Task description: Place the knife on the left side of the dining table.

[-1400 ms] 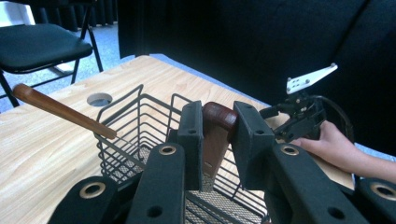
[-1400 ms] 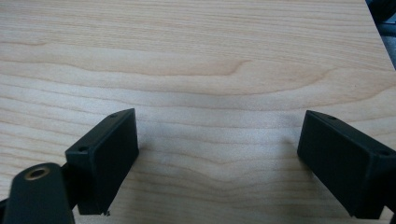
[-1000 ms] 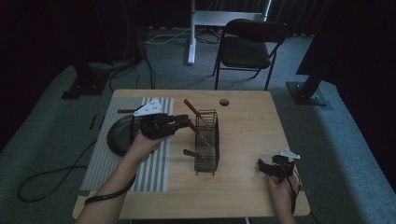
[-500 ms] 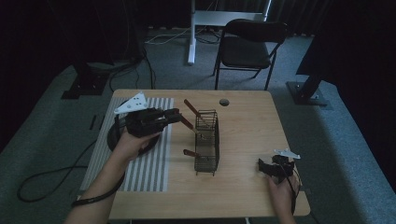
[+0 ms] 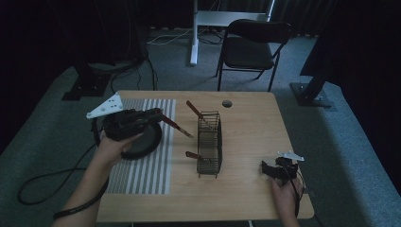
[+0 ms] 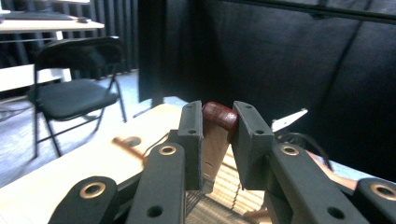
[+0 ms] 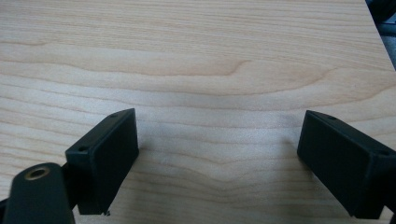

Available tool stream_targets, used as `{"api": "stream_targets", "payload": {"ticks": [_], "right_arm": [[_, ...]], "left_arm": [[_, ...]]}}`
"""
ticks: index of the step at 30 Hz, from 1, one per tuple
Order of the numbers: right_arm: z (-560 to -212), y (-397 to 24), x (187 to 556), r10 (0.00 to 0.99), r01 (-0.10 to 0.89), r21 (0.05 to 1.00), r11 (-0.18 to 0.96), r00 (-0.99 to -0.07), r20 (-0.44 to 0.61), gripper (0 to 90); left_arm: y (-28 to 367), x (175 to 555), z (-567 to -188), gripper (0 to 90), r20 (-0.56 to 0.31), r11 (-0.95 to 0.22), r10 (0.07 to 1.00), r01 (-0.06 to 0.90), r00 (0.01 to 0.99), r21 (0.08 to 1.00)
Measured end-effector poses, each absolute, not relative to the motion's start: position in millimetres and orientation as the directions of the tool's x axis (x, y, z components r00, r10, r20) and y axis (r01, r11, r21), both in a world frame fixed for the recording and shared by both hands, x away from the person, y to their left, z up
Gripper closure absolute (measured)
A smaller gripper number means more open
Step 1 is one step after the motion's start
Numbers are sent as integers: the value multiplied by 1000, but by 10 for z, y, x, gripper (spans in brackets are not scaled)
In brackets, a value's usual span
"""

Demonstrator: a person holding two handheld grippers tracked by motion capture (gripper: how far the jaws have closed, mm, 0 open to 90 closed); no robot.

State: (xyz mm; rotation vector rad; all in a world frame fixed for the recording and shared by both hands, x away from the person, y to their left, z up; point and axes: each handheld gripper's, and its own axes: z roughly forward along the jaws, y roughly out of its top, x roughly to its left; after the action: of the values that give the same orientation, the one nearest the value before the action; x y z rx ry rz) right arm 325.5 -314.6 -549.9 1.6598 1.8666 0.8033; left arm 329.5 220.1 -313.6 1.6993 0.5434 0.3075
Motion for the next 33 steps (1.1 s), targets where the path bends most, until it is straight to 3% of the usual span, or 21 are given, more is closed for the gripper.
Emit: {"api": "stream_targets", "payload": {"ticks": [18,33], "right_arm": [[-5500,-3145,3255,993,690,720,75,-120,11,115],[-5500,-3145,3255,993,690,720,75,-120,11,115]], "left_arm": [[2958,3087,-3709,754,-167,-104,623,292,765,951],[3069,3026,-4202,754,-226,-121,632,383,741,916]]}}
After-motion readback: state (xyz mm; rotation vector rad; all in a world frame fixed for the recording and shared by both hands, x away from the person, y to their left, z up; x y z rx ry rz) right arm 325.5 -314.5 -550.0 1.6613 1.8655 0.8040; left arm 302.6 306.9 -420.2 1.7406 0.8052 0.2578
